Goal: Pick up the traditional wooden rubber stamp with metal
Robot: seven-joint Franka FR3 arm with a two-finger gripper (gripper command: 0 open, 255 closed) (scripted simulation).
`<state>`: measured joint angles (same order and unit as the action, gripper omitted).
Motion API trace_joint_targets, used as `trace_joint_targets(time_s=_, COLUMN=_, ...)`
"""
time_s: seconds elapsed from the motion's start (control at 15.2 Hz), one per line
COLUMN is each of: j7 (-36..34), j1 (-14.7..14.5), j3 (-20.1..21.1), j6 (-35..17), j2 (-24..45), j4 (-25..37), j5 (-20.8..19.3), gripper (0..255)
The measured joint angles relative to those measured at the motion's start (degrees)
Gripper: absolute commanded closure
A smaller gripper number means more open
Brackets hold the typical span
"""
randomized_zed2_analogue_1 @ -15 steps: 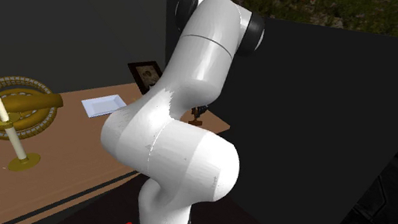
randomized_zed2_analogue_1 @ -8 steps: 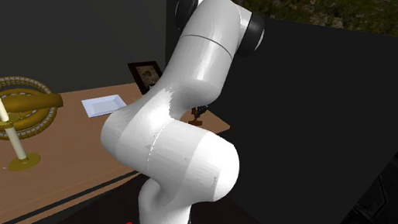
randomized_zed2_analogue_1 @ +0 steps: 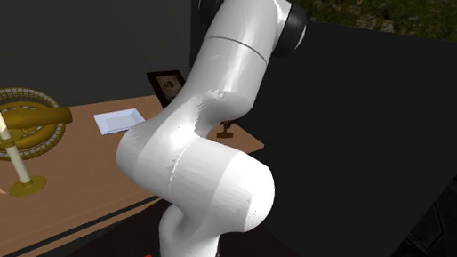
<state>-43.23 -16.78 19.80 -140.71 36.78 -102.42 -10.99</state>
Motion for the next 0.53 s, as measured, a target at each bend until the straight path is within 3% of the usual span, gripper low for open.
trace_joint_targets(time_s=0.53, j7=0.6, j1=0.9, j3=1.3, j6=3.9, j2=-4.0, j4=0.0, j5=1.4, gripper=255)
